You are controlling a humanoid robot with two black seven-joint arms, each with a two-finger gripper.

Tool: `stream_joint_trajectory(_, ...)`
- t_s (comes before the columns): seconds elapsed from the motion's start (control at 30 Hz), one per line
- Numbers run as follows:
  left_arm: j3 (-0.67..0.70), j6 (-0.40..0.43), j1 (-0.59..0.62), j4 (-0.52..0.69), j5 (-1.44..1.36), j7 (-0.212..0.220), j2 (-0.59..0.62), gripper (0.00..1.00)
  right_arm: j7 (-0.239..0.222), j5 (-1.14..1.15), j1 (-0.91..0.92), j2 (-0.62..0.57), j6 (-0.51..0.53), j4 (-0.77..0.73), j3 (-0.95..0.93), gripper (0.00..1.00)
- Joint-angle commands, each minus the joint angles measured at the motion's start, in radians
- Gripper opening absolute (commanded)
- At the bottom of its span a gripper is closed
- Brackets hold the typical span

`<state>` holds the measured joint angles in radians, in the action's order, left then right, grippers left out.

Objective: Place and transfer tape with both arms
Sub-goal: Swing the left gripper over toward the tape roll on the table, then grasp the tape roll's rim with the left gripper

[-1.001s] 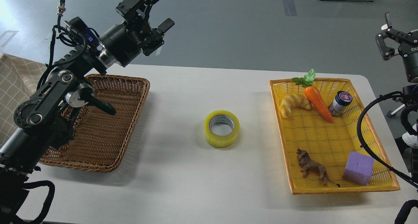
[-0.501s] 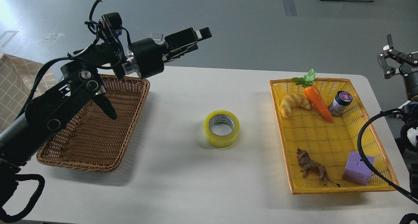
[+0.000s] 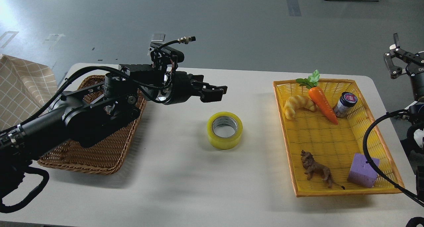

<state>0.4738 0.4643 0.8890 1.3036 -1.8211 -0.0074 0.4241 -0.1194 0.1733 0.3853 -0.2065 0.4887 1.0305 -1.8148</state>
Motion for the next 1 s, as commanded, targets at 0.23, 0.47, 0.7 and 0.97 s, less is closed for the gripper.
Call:
stream_joint_trajectory(0.23, -0.129, 0.002, 0.015, -0.009, -0.107, 0.004, -0.013, 0.98, 0.000, 0.000, -0.017, 0.004, 0.000, -0.001, 0.000, 1.00)
stream_joint_trajectory(0.47, -0.179, 0.002, 0.010, -0.043, -0.106, 0.007, -0.034, 0.98, 0.000, 0.000, -0.017, 0.009, 0.000, -0.001, 0.002, 1.00)
stream_joint_trajectory(0.7, -0.190, 0.002, 0.013, -0.128, -0.096, 0.006, -0.093, 0.97, 0.000, 0.000, -0.031, 0.012, 0.000, -0.001, 0.002, 1.00)
stream_joint_trajectory(0.97, -0.190, 0.002, 0.010, -0.172, -0.092, 0.004, -0.126, 0.95, 0.000, 0.002, -0.045, 0.021, 0.000, -0.001, 0.002, 1.00)
